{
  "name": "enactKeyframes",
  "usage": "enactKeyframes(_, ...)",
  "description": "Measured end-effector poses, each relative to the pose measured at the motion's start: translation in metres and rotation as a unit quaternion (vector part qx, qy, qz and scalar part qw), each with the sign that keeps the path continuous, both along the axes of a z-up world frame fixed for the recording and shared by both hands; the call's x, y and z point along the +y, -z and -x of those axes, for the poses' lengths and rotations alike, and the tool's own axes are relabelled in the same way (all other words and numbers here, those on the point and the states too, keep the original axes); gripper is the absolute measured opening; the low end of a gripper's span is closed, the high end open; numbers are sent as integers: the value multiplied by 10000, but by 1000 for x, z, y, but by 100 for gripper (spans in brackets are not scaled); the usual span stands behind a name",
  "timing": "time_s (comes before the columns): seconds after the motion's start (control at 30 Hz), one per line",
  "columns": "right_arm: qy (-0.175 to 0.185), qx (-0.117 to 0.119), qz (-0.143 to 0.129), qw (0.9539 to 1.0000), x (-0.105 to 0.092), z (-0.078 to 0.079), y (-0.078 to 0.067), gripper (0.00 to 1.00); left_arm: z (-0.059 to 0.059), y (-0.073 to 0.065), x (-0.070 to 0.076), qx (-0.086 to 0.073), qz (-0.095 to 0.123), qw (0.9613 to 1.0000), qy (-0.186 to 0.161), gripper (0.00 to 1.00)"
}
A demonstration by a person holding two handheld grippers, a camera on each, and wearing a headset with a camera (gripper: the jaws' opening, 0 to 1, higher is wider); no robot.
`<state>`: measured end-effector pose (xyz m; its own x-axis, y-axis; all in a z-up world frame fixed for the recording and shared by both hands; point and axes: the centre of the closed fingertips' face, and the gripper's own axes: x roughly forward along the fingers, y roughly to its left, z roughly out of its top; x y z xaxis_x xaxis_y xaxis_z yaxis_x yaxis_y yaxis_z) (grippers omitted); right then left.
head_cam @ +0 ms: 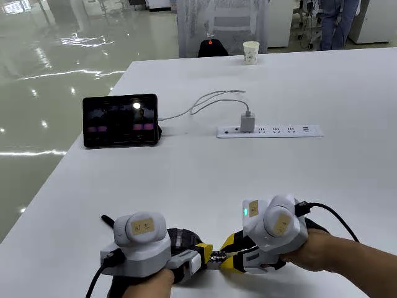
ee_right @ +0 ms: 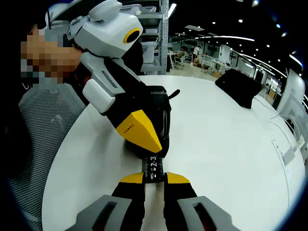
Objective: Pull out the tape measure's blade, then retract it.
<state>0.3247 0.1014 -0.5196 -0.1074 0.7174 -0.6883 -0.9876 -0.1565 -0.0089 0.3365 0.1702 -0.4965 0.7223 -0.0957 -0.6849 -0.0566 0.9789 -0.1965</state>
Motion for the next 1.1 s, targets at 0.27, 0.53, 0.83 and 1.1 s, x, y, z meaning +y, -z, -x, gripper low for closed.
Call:
enactKeyframes(0.27,5,21,-28,10000,7,1,0,11,0,0,0,2,2,10000,17,60)
enactKeyframes(0.53,-6,36,-50,10000,13,3,0,11,0,0,-1,11,4,10000,39,60)
enactKeyframes(0.83,1,65,-84,9999,18,4,0,11,0,0,0,9,3,10000,46,60)
enactKeyframes(1.1,-2,70,-94,9999,20,4,1,11,0,0,-1,6,4,10000,52,60)
